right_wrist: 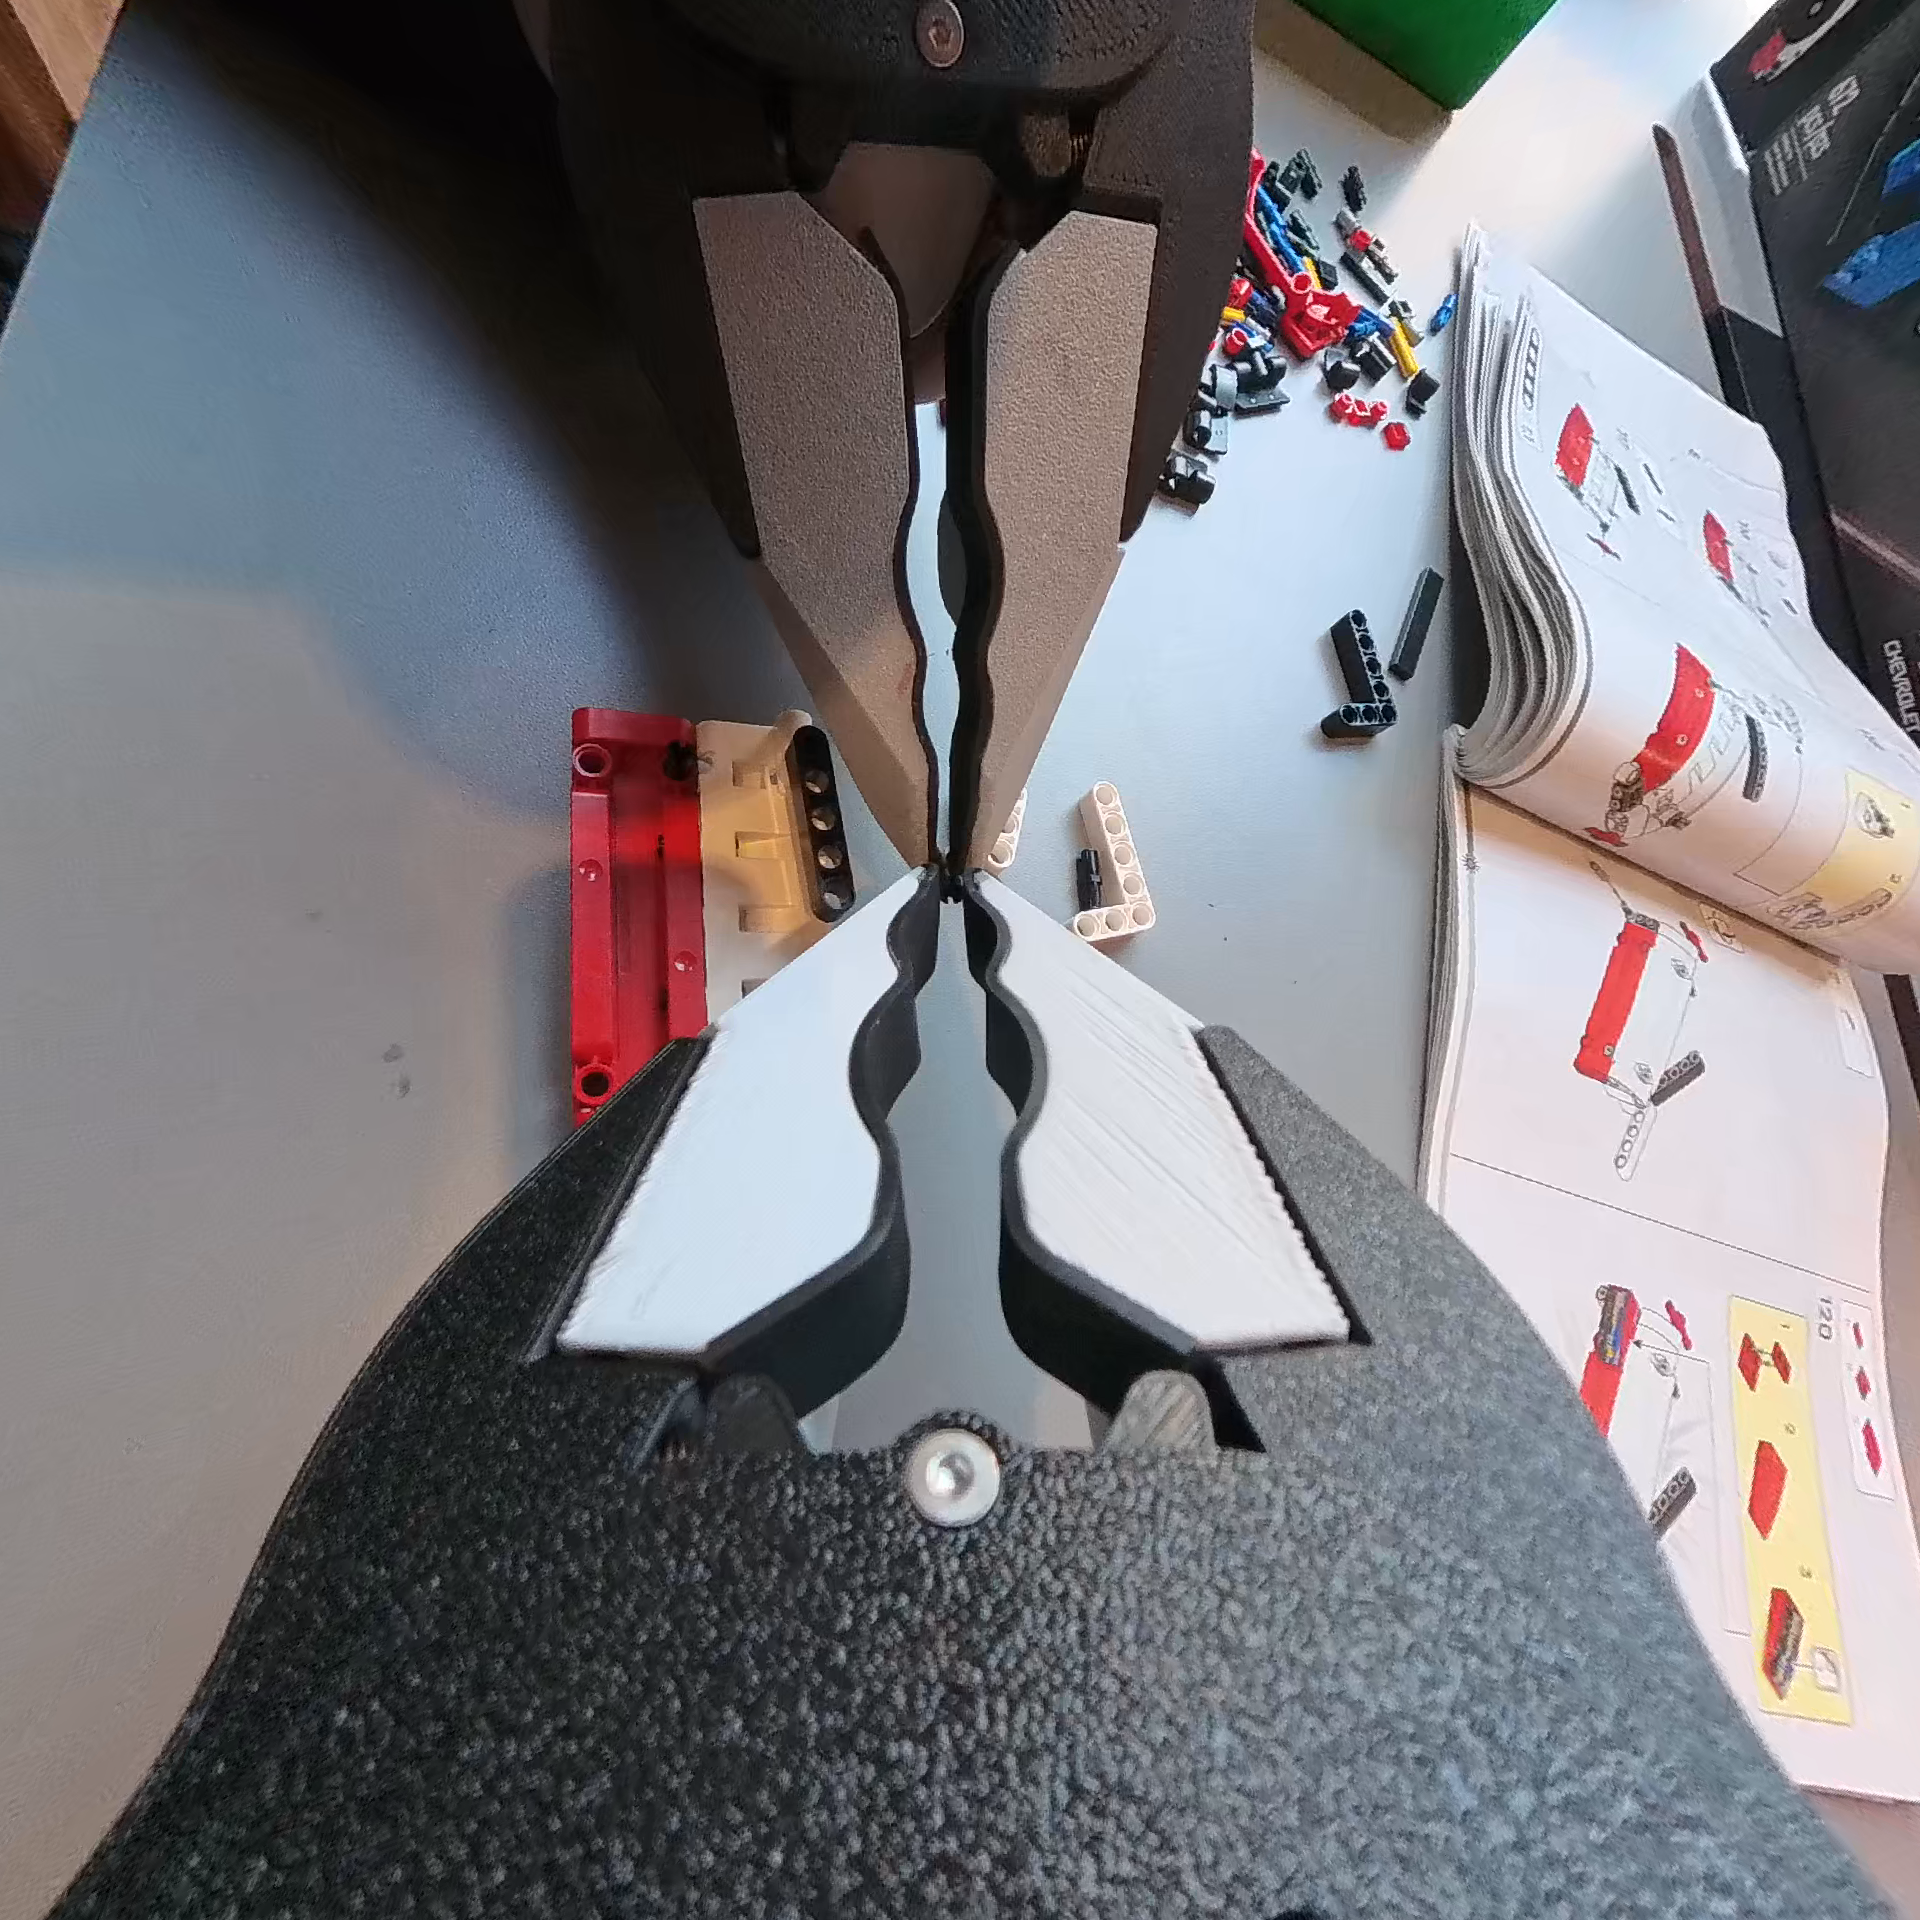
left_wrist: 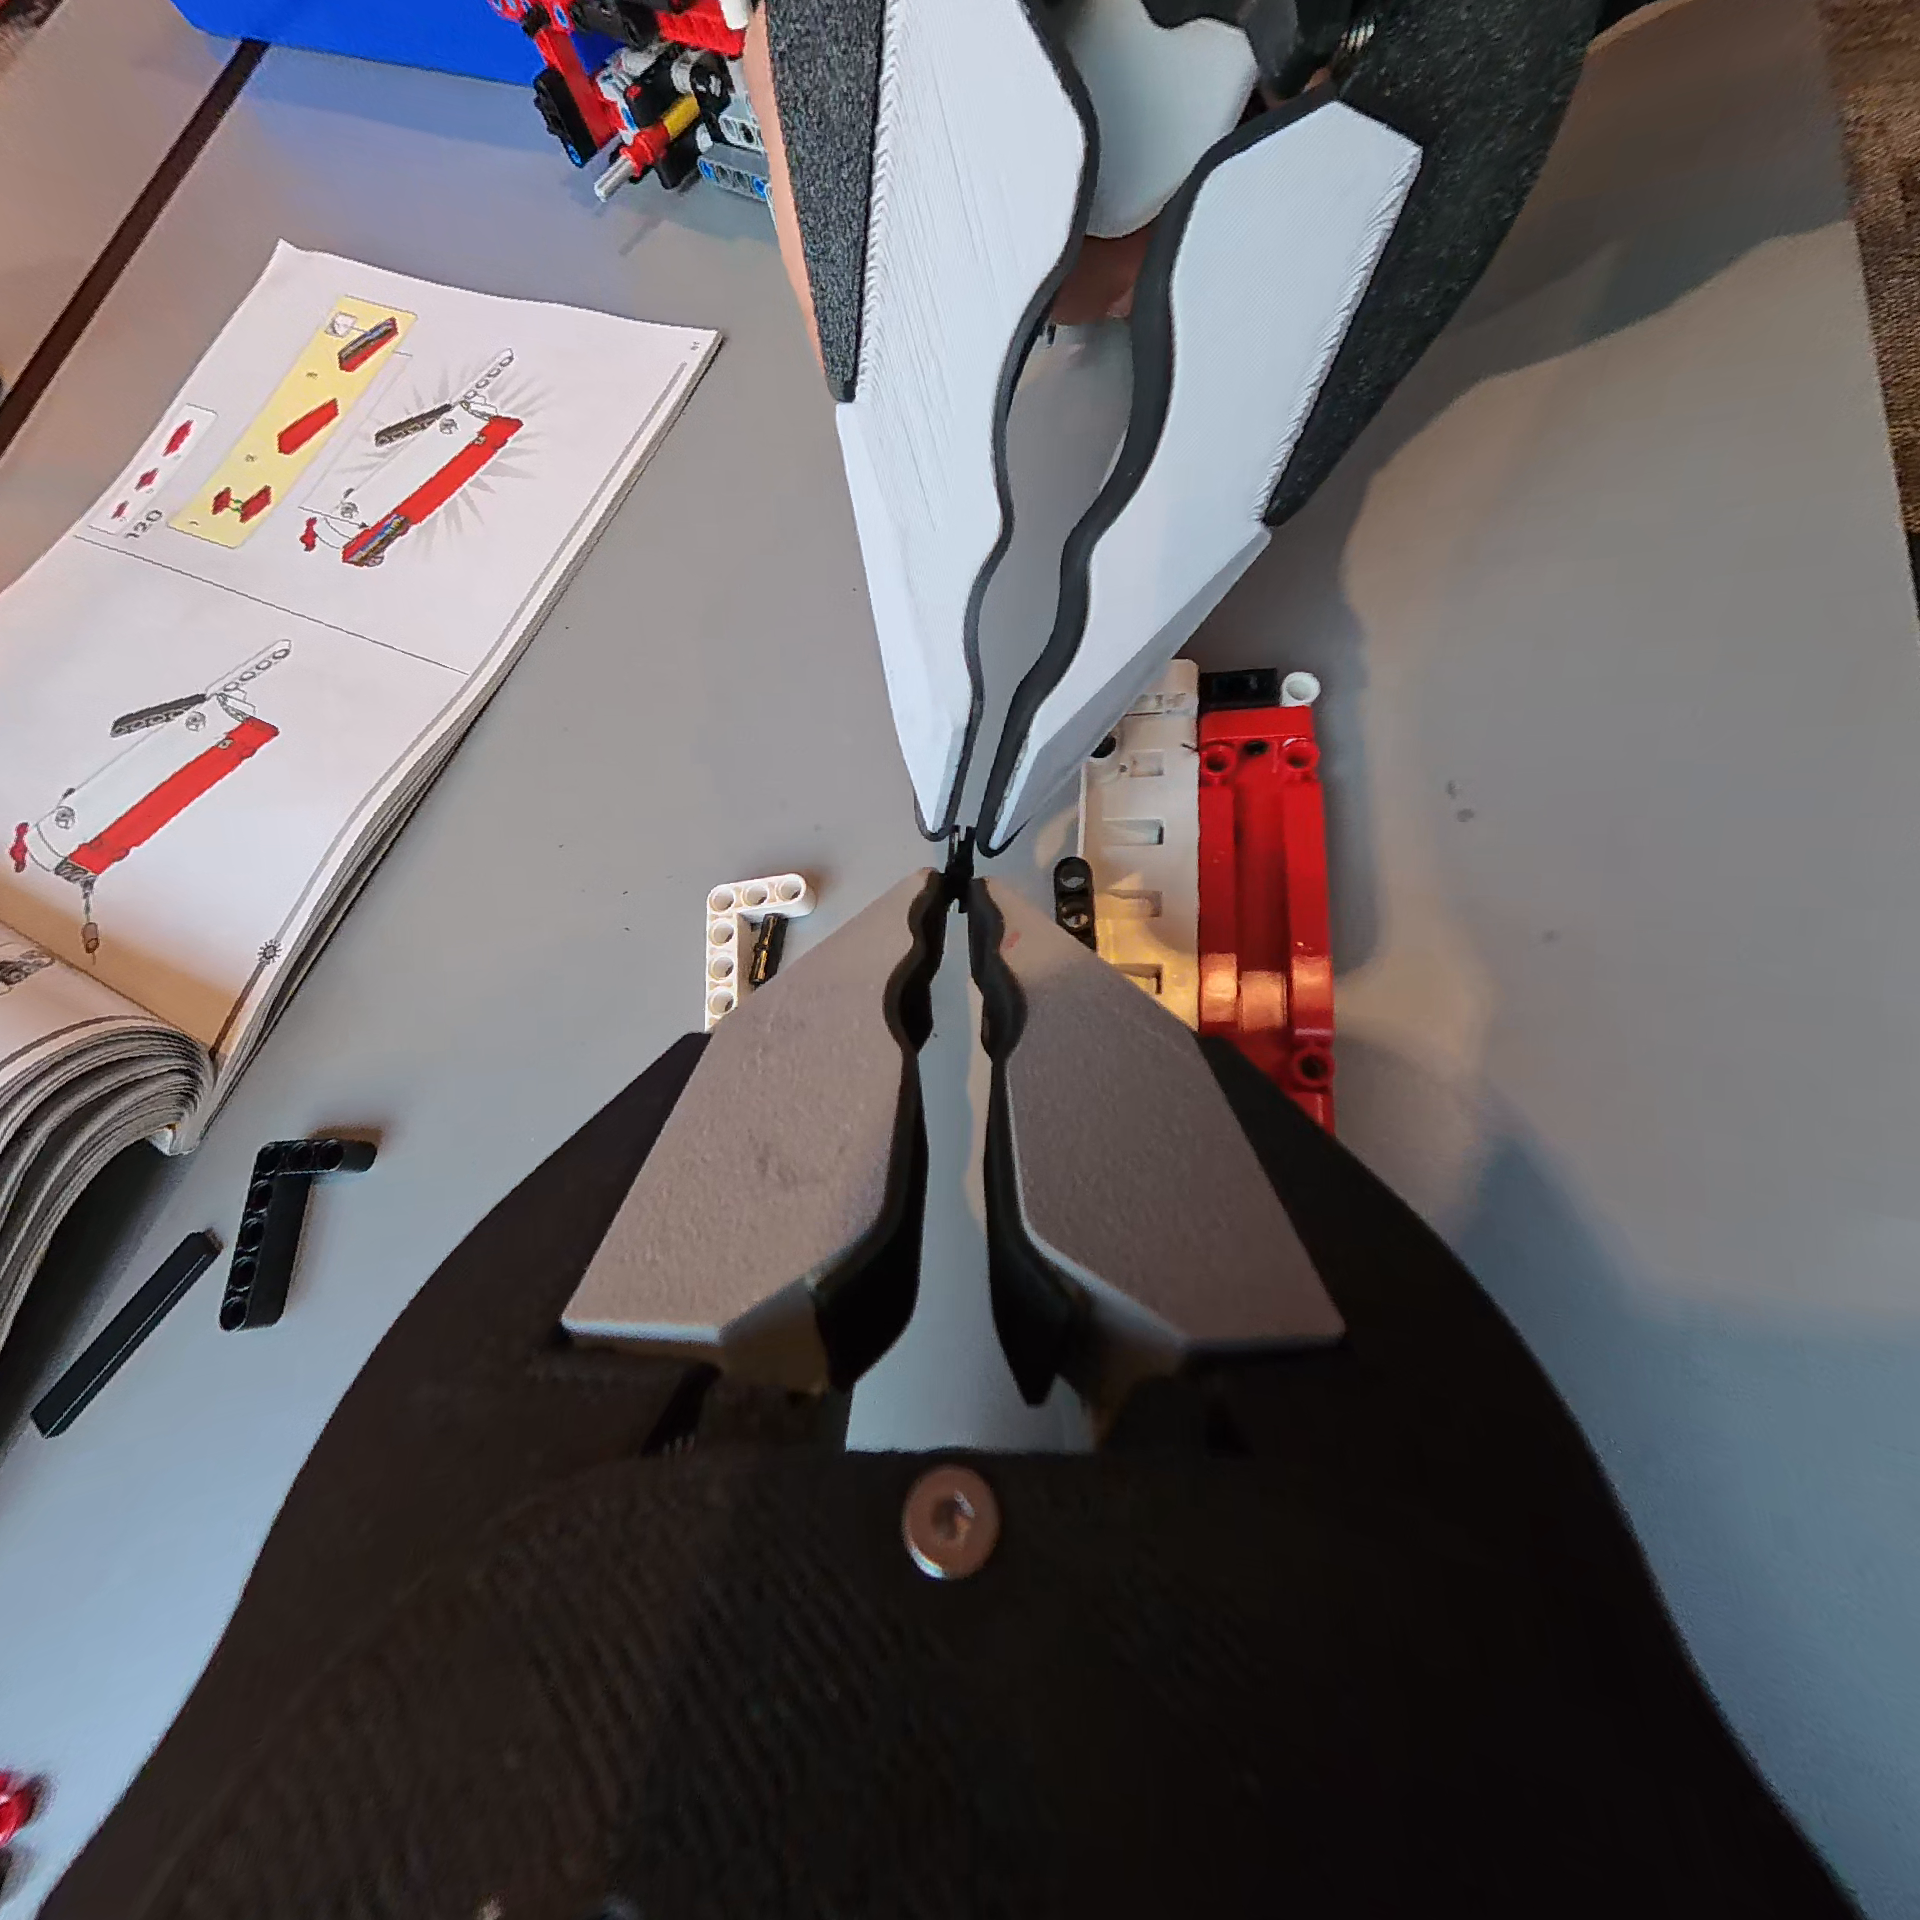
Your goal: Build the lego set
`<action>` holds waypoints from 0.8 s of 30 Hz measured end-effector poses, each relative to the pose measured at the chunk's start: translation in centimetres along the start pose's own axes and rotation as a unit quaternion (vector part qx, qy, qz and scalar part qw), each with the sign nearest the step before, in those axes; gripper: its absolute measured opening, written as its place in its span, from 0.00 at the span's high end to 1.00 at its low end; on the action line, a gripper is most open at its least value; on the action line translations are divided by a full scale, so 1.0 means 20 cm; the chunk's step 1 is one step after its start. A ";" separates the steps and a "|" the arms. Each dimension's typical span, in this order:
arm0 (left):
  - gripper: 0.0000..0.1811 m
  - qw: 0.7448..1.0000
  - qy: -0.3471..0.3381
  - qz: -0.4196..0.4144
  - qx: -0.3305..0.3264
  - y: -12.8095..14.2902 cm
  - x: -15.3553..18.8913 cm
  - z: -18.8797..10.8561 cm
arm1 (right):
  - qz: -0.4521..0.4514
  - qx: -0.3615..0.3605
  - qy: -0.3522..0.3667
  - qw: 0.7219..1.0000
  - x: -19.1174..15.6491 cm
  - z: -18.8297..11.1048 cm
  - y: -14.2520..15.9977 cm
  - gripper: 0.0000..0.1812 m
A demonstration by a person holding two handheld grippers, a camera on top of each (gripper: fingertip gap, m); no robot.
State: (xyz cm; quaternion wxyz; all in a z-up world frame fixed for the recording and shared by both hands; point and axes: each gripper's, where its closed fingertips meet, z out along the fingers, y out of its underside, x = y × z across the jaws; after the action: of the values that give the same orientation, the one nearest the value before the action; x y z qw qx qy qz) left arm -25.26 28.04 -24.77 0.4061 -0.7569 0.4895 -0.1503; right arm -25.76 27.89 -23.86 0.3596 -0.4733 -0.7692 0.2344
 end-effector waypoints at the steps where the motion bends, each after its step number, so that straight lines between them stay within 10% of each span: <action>1: 1.00 1.000 0.000 0.001 0.000 0.00 0.00 0.00 | 0.000 0.000 -0.001 1.000 0.00 0.00 0.00 0.98; 24: 1.00 1.000 0.000 0.008 -0.012 0.02 0.01 0.01 | -0.011 0.006 -0.032 0.999 -0.02 0.03 0.03 0.98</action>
State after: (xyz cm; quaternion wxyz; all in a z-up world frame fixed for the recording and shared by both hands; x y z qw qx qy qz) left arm -25.36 27.91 -25.19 0.3981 -0.7575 0.4977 -0.1414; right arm -25.82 27.79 -24.69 0.3402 -0.4549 -0.7841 0.2499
